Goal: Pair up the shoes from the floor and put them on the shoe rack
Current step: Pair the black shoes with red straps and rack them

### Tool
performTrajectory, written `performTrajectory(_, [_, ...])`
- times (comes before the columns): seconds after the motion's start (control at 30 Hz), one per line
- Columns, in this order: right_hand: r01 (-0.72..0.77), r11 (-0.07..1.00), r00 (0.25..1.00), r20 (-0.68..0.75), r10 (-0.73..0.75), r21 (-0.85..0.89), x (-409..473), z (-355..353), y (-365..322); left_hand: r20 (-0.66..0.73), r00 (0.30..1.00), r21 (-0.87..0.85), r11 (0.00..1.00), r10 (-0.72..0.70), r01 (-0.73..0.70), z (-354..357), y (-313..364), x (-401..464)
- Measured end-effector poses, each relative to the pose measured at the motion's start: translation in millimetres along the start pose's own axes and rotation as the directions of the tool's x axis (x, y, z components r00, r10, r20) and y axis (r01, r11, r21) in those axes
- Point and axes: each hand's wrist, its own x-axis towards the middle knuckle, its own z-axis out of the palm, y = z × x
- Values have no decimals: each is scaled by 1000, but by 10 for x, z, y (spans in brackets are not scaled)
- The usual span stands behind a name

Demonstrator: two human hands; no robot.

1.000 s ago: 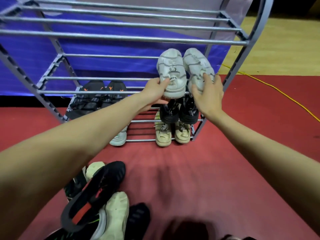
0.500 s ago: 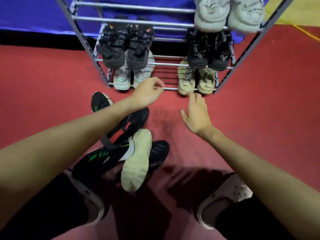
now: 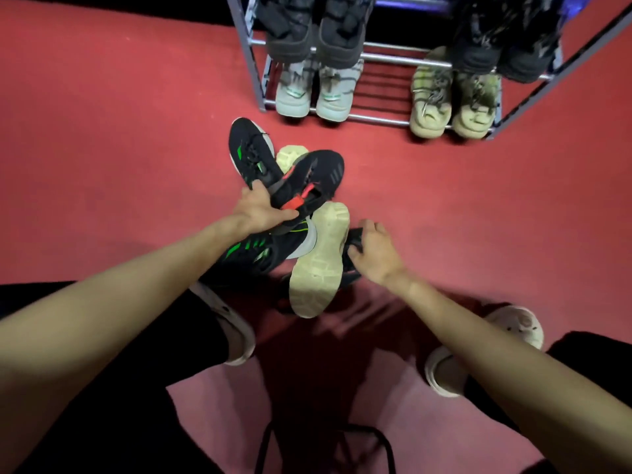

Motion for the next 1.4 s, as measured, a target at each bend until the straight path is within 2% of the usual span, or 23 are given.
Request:
performTrajectory(0.1, [-130,987,991,48,126,89,4,260,-28,37,999,-87,996,-13,16,65,-96,54])
performTrajectory(0.2, [-269,958,959,123,257,102,-15,468,-13,15,1000,-162,987,-15,17,100,-172,134])
performTrajectory(0.3, [-363,921,927,156,341,144,4,622,25,9,1000,-287,958,-26,27,110,-255,191])
performTrajectory(0.43, [-458,838,888,200,415,297,41,712,-3,19,999,-338,941,-30,34,146,-373,223])
performTrajectory(0.53, [-478,774,878,200,435,414,56,742,-26,18,999,-403,914,-45,49,150,-387,219])
performTrajectory(0.6, [-437,733,895,175,410,521,89,687,-49,10,998,-443,894,-67,64,130,-386,227])
performTrajectory(0.7, [-295,751,926,-17,377,591,175,421,-110,19,997,-480,874,-80,79,76,-388,216])
performTrajectory(0.77, [-219,854,926,-176,335,473,196,226,-122,51,995,-534,839,-91,104,74,-387,209])
performTrajectory(0.83, [-124,979,946,-277,167,164,157,103,-58,81,991,-617,776,-105,133,89,-363,175])
performTrajectory(0.9, [-65,991,948,-319,24,-119,120,-7,75,90,990,-652,745,-111,143,114,-345,153])
performTrajectory(1.0, [-125,928,928,-372,-15,-350,241,-144,354,105,990,-663,735,-94,140,144,-349,116])
performTrajectory(1.13, [-221,861,940,-336,62,-458,406,-99,742,133,989,-636,761,-59,131,222,-410,74])
performTrajectory(1.27, [-297,845,942,-282,183,-444,337,251,914,177,983,-627,764,-53,154,316,-409,-12])
performTrajectory(1.4, [-319,914,925,-291,244,-249,167,652,632,224,972,-677,707,-65,203,323,-456,-23])
